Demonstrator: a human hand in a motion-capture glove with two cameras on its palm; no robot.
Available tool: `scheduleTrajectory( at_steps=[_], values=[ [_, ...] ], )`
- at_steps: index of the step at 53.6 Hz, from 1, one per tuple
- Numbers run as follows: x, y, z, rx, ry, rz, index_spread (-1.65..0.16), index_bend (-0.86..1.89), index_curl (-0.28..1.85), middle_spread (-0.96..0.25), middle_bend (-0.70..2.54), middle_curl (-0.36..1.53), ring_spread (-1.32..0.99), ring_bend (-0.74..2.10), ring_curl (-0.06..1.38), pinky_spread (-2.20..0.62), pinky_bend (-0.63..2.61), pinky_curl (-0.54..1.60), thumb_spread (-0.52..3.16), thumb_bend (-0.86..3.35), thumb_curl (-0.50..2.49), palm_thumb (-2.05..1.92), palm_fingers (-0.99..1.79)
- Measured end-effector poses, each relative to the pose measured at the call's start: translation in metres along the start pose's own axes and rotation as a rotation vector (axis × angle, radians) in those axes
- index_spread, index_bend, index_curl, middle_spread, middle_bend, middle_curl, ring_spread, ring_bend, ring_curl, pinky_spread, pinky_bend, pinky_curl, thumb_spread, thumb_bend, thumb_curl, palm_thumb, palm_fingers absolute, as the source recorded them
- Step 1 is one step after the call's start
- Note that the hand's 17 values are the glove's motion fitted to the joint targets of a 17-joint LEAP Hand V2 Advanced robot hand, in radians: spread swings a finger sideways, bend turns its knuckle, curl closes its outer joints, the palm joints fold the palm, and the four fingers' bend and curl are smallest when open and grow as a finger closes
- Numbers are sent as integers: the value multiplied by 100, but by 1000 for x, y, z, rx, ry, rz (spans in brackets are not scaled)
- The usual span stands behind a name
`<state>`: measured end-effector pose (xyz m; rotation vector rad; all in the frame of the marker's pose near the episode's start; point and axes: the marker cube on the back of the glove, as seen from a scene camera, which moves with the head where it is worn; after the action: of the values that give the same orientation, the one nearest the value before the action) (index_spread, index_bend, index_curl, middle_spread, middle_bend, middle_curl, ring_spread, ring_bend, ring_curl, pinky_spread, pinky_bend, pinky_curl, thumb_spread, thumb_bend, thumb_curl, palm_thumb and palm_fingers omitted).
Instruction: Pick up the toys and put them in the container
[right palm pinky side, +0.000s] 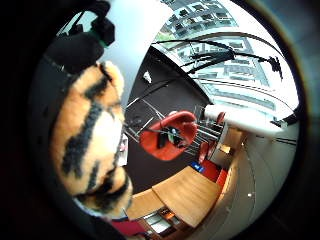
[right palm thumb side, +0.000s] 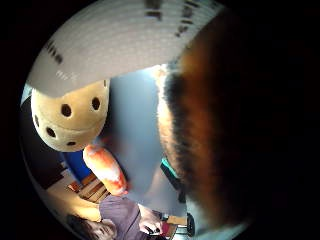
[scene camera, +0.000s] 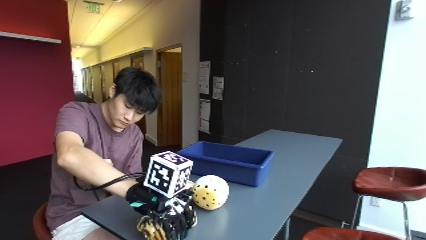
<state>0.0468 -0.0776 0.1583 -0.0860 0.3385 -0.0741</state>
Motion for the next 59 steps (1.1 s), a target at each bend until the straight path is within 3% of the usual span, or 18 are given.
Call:
scheduleTrajectory(
  at_steps=[10,15,19,26,37,48,53,56,59],
  values=[
    [-4,10,0,139,-66,3,-27,25,13,-19,69,41,-31,78,37,-16,38,23,116,10,38,31,84],
    [-5,16,-4,117,-67,19,-30,31,16,-22,78,46,-36,86,42,-27,49,28,100,17,48,49,113],
    [-9,24,-14,75,-94,48,-33,53,23,-23,92,53,-37,90,47,-32,54,32,87,14,53,50,136],
    [-12,40,-48,108,-74,80,-34,77,34,-22,108,61,-39,101,52,-37,60,36,70,11,60,51,132],
    [-57,78,-168,300,-121,28,-32,98,49,-19,122,67,-37,113,58,-39,69,41,53,7,70,52,123],
    [-191,106,-262,421,-104,-151,-30,103,58,-17,128,70,-36,119,60,-39,76,43,44,5,78,54,117],
    [-273,109,-283,431,-116,-329,-29,103,62,-17,129,70,-36,121,60,-39,78,44,41,4,81,54,115],
    [-320,108,-287,419,-131,-313,-29,104,64,-17,130,70,-36,122,60,-39,78,44,39,3,83,54,115],
    [-365,111,-284,423,-87,-453,-28,103,65,-16,130,70,-35,122,60,-39,79,44,38,3,85,54,114]
  ],
)
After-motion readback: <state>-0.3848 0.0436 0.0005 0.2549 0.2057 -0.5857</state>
